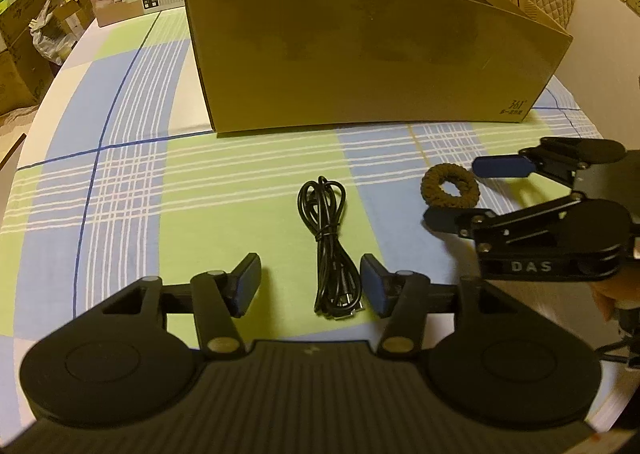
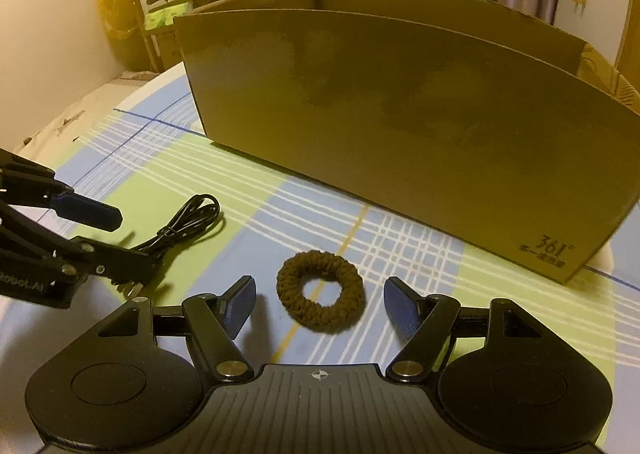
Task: Organize objects
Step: 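Grasp the black USB cable with the left tool while the right tool grasps the brown hair tie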
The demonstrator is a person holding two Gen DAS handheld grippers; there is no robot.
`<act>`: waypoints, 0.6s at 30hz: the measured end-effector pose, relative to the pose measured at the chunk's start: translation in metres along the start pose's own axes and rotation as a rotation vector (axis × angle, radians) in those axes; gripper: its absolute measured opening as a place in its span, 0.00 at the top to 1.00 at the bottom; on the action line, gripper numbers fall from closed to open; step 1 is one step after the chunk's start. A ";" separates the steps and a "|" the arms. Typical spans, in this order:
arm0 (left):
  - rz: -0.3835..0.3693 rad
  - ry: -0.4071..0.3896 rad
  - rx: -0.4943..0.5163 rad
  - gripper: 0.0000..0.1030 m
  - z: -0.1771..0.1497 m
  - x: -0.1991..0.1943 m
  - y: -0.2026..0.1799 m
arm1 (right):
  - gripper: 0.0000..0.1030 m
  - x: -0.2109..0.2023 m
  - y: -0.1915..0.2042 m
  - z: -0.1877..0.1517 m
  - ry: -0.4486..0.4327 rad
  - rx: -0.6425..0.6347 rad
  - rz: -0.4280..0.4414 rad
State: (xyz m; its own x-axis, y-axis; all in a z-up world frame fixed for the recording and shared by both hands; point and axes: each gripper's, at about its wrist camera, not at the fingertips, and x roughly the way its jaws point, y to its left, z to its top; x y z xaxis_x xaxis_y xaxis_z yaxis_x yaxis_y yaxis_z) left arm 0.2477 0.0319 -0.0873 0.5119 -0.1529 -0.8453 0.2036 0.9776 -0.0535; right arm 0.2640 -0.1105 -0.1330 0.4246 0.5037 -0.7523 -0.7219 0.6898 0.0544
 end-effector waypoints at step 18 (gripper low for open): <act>-0.016 -0.020 0.035 0.52 0.005 0.008 -0.004 | 0.79 -0.003 0.015 -0.004 -0.003 -0.088 -0.027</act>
State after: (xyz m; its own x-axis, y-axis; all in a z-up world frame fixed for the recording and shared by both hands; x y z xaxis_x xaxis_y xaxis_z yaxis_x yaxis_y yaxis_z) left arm 0.2550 0.0256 -0.0914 0.5245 -0.1716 -0.8339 0.2412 0.9693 -0.0477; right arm 0.2493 -0.1035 -0.1324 0.4464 0.4874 -0.7505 -0.7553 0.6549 -0.0240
